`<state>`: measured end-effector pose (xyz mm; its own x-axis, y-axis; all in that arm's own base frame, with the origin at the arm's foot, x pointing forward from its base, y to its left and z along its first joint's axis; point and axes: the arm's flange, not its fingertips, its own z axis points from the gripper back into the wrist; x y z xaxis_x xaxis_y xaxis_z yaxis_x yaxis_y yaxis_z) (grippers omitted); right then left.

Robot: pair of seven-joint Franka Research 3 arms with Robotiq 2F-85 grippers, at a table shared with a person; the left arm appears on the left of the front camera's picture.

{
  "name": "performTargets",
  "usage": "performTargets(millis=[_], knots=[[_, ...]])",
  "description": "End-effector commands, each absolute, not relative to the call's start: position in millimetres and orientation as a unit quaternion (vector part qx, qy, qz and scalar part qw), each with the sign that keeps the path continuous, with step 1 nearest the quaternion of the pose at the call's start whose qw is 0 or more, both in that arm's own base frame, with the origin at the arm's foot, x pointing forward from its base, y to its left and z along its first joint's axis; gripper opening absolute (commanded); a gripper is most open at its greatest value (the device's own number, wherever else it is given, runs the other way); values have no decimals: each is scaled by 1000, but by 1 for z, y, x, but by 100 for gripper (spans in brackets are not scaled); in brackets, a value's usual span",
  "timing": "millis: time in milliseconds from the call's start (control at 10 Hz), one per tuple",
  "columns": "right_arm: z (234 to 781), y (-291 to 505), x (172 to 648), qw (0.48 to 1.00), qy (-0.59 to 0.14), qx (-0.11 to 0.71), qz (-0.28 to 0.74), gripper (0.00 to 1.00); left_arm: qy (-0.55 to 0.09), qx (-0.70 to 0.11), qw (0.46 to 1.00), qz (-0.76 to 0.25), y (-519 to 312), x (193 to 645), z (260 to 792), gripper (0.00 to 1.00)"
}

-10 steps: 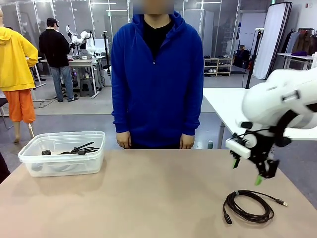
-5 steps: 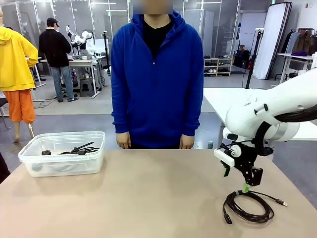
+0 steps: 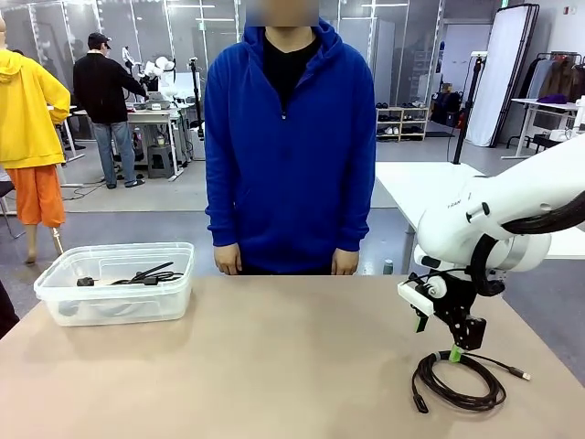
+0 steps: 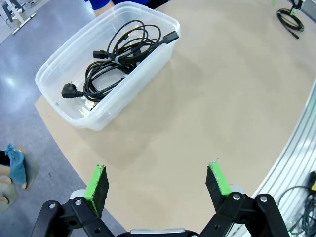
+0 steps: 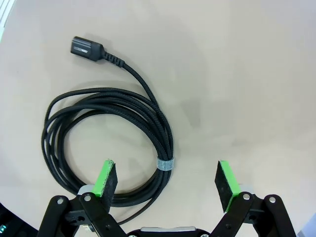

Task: Organize and store the cables.
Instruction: Place the USB Extension Cable into the Organizing box.

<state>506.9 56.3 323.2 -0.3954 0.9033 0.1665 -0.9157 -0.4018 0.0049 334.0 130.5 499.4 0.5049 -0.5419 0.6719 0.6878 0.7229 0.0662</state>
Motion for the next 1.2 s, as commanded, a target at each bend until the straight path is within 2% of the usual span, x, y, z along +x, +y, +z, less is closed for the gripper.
performTargets(millis=[0,300,500,800,900,1000,1100], knots=[[312,61,516,565,-36,47,823,100,-358,-102,855,-361,132,337,499,100],[300,67,512,572,-21,33,819,100,-358,-102,855,-361,132,337,499,100],[299,71,506,585,-3,-3,811,100,-358,-102,855,-361,132,337,499,100],[298,76,504,581,5,5,814,100,-358,-102,855,-361,132,337,499,100],[298,75,504,585,2,5,811,63,-358,-102,855,-361,132,337,499,100],[298,73,504,587,-5,4,809,40,-358,-102,855,-361,132,337,499,100],[299,73,502,584,-8,4,812,4,-358,-102,855,-361,132,337,499,100]])
